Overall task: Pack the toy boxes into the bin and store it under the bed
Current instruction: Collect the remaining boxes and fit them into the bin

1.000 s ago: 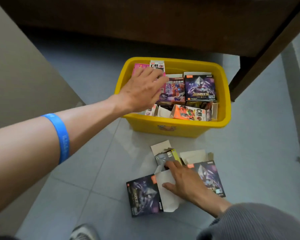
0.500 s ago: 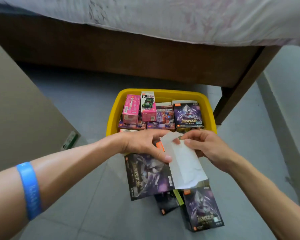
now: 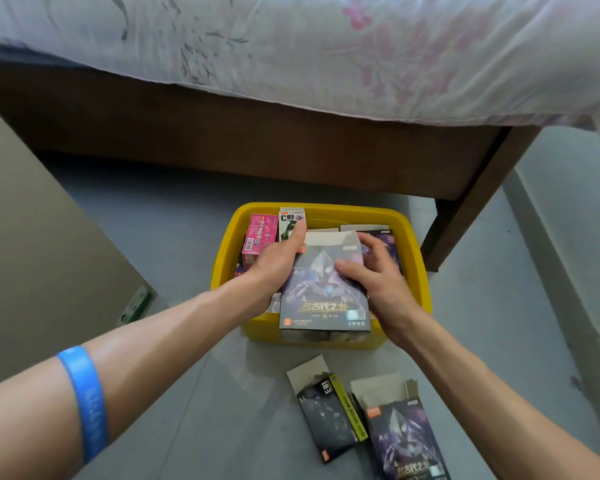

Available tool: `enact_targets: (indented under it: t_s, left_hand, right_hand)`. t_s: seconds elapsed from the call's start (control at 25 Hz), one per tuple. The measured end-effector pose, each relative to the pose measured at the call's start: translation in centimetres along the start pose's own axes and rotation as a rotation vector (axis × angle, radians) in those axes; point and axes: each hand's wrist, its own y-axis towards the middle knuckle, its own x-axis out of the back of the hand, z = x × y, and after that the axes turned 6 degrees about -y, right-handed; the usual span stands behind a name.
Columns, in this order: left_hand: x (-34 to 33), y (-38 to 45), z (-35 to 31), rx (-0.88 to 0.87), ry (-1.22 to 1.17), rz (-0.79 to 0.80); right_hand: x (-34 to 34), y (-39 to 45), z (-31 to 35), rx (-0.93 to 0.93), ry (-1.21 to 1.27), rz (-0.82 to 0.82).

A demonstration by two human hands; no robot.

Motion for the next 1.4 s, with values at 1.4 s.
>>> enact_targets:
  t_s: [1.4]
  left_hand:
    - [3.0,9.4,2.9,-0.455,1.429,0.125]
  right_hand:
    - [-2.3,-9.1,-14.4,0.547,-1.564,0.237]
